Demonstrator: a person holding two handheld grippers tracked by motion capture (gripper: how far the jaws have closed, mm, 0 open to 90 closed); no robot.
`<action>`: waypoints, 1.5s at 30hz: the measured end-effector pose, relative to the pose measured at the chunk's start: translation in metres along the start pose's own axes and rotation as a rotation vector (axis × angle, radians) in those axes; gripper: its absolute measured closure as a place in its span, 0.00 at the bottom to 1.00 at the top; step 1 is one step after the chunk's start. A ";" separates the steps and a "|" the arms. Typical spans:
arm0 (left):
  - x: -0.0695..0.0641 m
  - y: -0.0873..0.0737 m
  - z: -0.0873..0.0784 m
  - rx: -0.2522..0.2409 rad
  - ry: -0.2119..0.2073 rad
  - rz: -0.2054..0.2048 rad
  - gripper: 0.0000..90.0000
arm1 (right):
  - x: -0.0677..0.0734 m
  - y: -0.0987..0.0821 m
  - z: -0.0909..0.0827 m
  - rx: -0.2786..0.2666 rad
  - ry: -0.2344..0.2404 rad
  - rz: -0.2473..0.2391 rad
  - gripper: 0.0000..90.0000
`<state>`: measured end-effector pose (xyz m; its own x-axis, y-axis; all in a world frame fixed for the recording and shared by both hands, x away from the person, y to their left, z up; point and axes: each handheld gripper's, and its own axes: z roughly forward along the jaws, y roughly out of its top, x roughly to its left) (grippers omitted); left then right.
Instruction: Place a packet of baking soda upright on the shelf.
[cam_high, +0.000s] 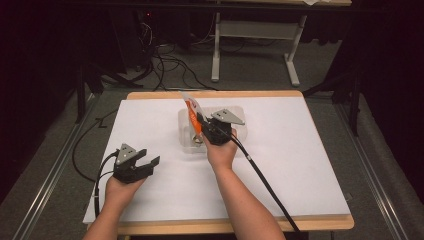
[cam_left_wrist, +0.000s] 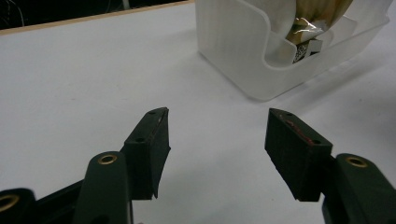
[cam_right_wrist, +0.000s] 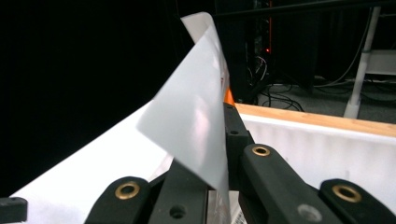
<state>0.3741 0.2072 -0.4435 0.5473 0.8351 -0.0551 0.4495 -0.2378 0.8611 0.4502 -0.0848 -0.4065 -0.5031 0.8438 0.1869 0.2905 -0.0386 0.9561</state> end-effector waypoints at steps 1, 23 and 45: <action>0.000 0.000 0.000 0.000 0.001 0.000 0.45 | -0.001 -0.001 -0.001 0.003 -0.004 0.004 1.00; 0.000 0.000 0.000 0.002 0.001 0.000 0.45 | 0.013 -0.016 0.002 0.089 0.036 -0.036 1.00; -0.001 0.001 0.001 0.004 0.002 0.006 0.45 | 0.014 -0.018 -0.013 0.081 0.025 -0.041 0.68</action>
<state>0.3745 0.2060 -0.4432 0.5484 0.8348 -0.0487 0.4488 -0.2447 0.8595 0.4276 -0.0794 -0.4183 -0.5356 0.8302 0.1544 0.3334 0.0399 0.9419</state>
